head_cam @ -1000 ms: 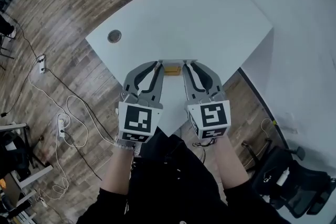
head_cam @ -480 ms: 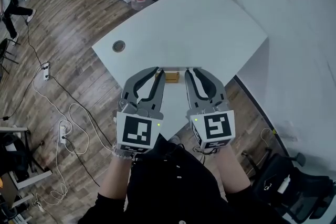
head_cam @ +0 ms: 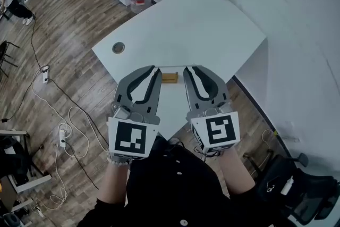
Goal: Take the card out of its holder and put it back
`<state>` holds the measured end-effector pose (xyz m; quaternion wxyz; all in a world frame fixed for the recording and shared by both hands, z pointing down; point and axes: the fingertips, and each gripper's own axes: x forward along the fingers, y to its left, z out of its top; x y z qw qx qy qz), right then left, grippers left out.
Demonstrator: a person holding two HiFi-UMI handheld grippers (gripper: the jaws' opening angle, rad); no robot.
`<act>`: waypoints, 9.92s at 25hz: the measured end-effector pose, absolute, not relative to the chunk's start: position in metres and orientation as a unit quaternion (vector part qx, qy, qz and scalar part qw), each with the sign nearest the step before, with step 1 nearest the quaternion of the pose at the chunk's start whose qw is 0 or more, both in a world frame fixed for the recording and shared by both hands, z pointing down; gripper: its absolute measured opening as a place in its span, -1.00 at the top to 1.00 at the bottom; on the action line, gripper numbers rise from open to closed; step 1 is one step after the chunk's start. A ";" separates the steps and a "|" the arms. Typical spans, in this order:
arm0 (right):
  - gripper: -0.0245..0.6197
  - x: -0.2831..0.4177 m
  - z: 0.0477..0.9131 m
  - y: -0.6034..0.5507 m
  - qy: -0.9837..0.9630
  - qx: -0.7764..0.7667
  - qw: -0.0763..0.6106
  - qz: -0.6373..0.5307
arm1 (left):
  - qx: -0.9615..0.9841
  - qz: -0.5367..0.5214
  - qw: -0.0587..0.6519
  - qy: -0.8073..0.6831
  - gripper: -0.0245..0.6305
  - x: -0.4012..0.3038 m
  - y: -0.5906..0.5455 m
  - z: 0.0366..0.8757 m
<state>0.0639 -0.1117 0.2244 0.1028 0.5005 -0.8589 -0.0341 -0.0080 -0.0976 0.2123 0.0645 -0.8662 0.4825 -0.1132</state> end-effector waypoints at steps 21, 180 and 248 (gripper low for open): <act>0.65 0.065 0.230 -0.113 -0.856 0.504 0.109 -0.028 | -0.873 -0.108 0.065 0.471 0.79 -0.008 -0.099 0.217; 0.68 0.069 0.462 -0.174 -0.805 0.534 0.231 0.115 | -0.892 -0.204 -0.057 0.399 0.79 -0.001 -0.171 0.456; 0.78 0.064 0.233 -0.066 -0.867 0.483 0.116 -0.043 | -0.883 -0.113 0.036 0.454 0.86 -0.020 -0.061 0.232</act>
